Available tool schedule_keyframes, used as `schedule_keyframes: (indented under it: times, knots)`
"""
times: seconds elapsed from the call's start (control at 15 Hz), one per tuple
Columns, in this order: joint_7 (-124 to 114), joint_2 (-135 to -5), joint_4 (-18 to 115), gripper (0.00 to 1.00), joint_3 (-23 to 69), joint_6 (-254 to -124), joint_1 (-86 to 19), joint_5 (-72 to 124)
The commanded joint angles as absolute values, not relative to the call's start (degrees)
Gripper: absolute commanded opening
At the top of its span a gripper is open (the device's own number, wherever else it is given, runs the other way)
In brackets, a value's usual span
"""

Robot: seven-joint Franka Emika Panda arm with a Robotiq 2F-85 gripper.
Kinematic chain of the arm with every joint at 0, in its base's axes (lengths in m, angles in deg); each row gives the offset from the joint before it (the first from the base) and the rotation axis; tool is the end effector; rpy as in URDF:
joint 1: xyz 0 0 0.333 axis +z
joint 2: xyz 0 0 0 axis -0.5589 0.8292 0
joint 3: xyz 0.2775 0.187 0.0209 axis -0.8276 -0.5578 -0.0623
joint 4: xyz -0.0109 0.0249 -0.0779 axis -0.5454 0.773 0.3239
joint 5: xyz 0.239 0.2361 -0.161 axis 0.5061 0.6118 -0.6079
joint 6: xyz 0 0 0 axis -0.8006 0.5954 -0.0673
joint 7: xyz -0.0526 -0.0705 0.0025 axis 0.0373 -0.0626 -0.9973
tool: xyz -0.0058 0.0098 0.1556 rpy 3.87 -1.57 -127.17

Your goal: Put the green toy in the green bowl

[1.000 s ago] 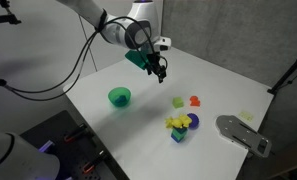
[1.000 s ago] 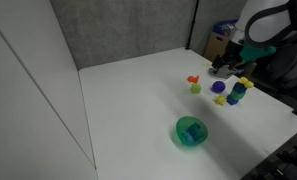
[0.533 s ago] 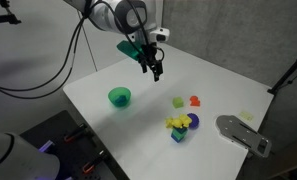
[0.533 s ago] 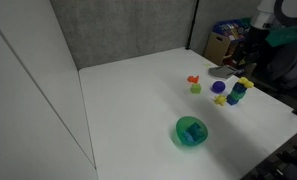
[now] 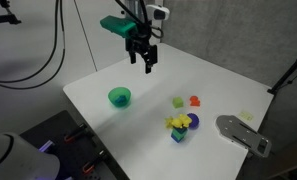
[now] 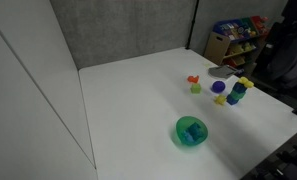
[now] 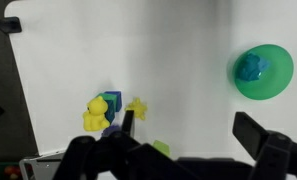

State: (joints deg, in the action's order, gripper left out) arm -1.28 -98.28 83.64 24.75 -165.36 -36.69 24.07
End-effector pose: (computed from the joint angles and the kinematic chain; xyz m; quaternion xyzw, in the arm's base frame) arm 0.4451 -0.0776 0.4334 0.9969 -0.0633 -0.0392 0.0261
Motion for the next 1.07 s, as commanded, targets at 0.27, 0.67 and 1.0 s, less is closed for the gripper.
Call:
schedule_keyframes:
  times: [0.27,0.67,1.0]
  knots:
    - [2.76,-100.76,83.65,1.00,24.51,-160.17,-37.62,26.34]
    - [3.20,-100.72,83.87,1.00,24.52,-160.05,-37.60,26.57]
    - [3.23,-100.72,83.88,1.00,24.52,-160.05,-37.60,26.57]
